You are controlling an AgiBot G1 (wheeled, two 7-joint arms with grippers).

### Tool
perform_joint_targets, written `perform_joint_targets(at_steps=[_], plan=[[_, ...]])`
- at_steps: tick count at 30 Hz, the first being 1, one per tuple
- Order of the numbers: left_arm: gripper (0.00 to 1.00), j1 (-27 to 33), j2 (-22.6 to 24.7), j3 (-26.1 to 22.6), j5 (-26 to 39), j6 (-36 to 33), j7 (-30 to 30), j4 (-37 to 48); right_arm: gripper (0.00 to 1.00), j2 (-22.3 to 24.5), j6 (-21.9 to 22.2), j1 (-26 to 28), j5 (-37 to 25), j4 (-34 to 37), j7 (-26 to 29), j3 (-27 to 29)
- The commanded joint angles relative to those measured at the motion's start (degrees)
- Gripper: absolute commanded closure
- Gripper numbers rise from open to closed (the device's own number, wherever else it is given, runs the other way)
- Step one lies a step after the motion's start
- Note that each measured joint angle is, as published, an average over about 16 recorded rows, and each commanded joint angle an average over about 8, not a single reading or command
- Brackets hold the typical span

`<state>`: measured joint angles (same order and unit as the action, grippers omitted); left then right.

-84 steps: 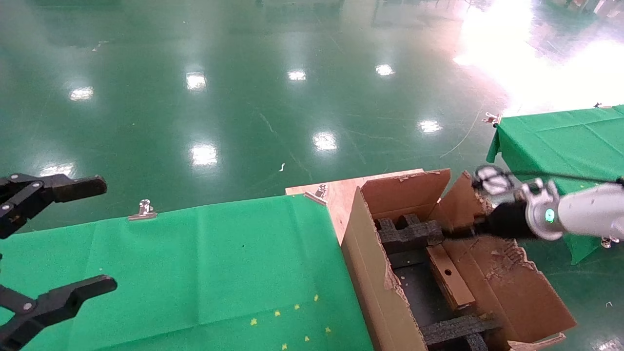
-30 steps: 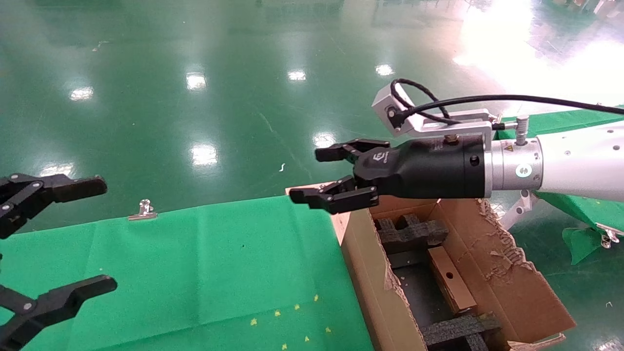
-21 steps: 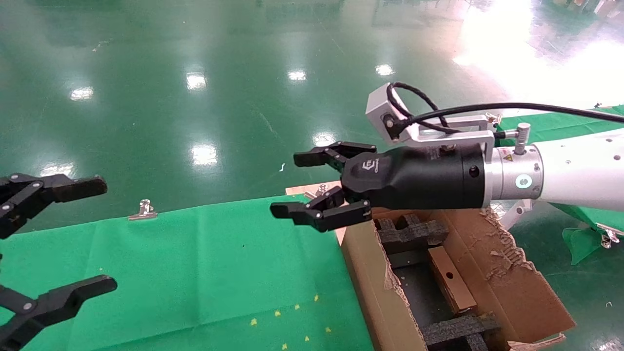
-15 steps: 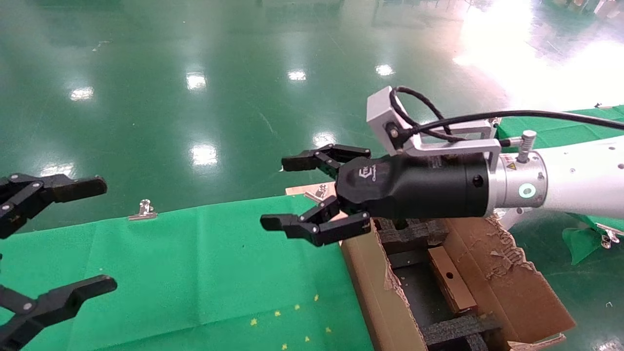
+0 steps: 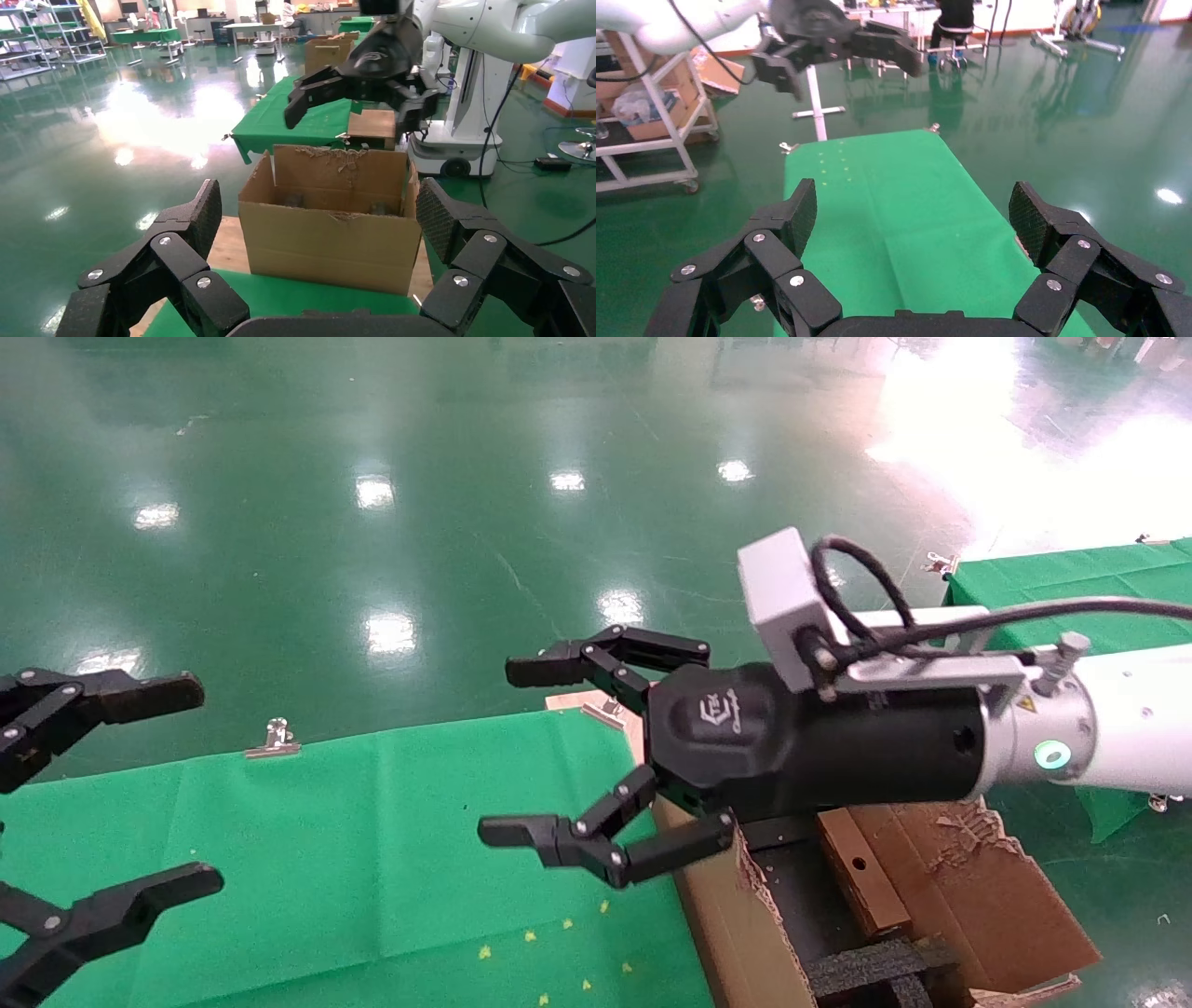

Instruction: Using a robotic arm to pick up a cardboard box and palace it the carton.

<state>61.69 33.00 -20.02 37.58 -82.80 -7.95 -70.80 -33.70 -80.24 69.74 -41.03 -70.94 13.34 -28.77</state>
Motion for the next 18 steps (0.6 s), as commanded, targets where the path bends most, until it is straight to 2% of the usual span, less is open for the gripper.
perform_joint_targets(at_steps=[1, 10, 18], plan=[[0.0, 0.0, 0.0, 0.0, 0.0, 0.0, 0.0, 0.0, 0.0, -0.27, -1.12, -1.67, -0.17, -0.54, -0.53, 2.61], [0.0, -0.01, 0.0, 0.0, -0.01, 0.01, 0.0, 0.0, 0.0, -1.35, -5.54, -8.3, -0.83, -2.67, -2.57, 12.91], [0.0, -0.02, 0.0, 0.01, -0.02, 0.02, 0.0, 0.01, 0.0, -1.61, -6.45, -9.61, -0.99, -3.11, -2.93, 14.88]])
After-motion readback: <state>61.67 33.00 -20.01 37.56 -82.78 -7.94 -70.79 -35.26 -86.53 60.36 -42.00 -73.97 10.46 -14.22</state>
